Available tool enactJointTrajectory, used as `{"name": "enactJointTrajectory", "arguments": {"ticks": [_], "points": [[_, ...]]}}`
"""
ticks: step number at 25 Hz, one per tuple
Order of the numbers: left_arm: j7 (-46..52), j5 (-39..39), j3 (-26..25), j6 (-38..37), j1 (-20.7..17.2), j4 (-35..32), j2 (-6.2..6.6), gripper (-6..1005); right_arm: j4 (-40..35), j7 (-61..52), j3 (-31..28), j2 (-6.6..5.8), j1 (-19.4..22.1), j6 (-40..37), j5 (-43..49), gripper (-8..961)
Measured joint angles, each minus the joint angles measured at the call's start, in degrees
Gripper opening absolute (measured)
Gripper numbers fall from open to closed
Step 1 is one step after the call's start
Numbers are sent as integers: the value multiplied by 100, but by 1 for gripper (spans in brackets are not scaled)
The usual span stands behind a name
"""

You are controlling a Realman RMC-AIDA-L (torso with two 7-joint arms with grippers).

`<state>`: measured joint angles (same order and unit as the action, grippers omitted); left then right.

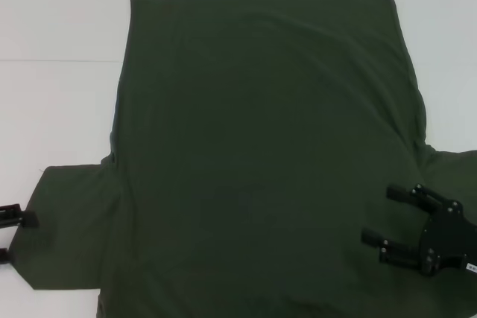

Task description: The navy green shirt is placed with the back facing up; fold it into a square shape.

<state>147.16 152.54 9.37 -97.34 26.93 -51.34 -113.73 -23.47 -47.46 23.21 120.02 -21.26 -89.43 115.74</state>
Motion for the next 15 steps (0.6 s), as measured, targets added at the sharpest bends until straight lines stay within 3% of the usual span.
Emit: {"name": "enactJointTrajectory", "arguments": {"ticks": [15], "points": [[23,222,9,266,36,173,10,946,-20,0,19,-5,5,13,1,932]]}}
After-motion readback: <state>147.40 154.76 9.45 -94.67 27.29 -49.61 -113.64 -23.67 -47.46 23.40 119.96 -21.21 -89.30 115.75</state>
